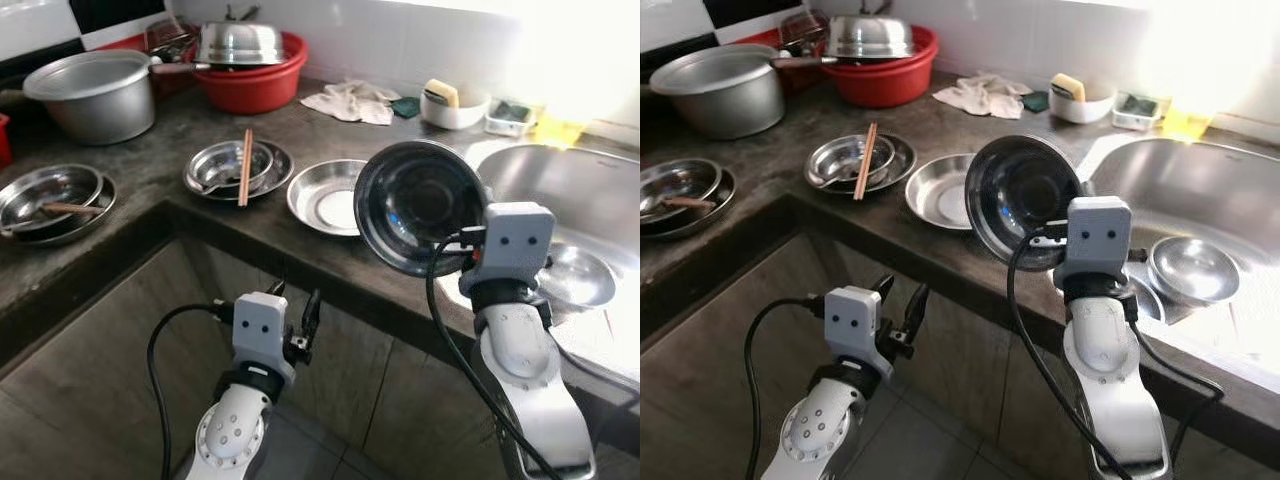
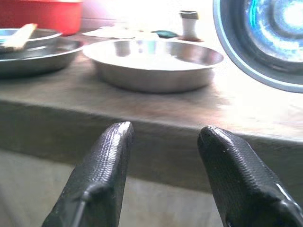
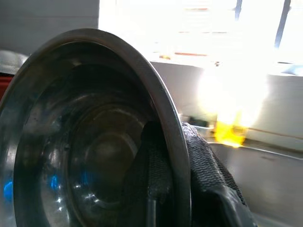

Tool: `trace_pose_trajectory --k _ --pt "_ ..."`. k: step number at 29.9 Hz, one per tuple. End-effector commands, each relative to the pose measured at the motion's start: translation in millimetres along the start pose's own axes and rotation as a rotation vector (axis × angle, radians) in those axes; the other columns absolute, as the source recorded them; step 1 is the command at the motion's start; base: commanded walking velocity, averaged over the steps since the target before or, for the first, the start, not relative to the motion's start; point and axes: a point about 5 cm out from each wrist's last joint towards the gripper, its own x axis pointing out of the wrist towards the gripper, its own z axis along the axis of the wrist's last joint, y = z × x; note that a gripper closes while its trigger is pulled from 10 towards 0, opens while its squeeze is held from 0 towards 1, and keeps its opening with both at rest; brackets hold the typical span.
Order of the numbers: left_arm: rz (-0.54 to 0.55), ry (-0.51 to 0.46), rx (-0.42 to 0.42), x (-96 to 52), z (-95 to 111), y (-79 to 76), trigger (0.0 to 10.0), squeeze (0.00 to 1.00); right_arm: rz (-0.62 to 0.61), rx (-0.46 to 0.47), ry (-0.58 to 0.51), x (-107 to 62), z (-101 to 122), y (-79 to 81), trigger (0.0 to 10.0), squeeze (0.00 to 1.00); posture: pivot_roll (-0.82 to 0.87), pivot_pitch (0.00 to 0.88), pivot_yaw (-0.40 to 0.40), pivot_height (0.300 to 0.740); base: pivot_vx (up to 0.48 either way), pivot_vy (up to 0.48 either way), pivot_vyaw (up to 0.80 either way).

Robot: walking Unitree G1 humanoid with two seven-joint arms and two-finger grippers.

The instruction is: Kitchen organization

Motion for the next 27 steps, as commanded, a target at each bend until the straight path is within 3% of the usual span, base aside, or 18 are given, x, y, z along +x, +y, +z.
trace_pose_trajectory --k 1,5,11,17,21,25,27 --pt "-0.007 -0.017 -0.013 -0.4 3.9 -1.0 10.0 0.00 -0.026 -0.003 -0.022 -1.9 6.0 -3.4 0.0 0.00 0.07 0.067 0.005 0.740 0.000 0.476 -0.77" --pt "-0.016 -0.022 -0.025 0.2 3.6 -2.2 10.0 0.00 -0.025 0.000 -0.027 -0.9 6.8 -2.2 0.0 0.00 0.07 0.058 0.006 0.740 0.000 0.459 -0.77" --pt "-0.037 -0.021 0.009 3.3 4.4 -3.8 10.0 0.00 -0.015 -0.005 -0.026 1.1 6.3 0.3 0.0 0.00 0.07 0.050 0.007 0.740 0.000 0.000 -0.77" --pt "-0.061 -0.020 0.007 3.4 3.7 -6.6 10.0 0.00 -0.003 -0.009 -0.026 2.0 5.5 2.0 0.0 0.00 0.07 0.044 0.011 0.740 0.041 -0.371 -0.76" --pt "-0.039 -0.004 -0.063 4.9 2.3 -5.4 10.0 0.00 0.004 -0.012 -0.023 2.6 4.8 2.8 0.0 0.00 0.07 0.045 0.013 0.740 0.000 0.000 -0.76" --pt "-0.029 -0.008 0.001 4.5 2.7 -4.0 10.0 0.00 0.017 -0.013 -0.013 3.3 3.0 4.2 0.0 0.00 0.07 0.052 0.012 0.740 0.000 0.000 -0.75" --pt "-0.028 -0.003 -0.007 3.8 1.7 -3.9 10.0 0.00 0.026 -0.009 -0.006 3.3 1.7 5.2 0.0 0.00 0.07 0.052 0.012 0.740 0.000 0.000 -0.69"
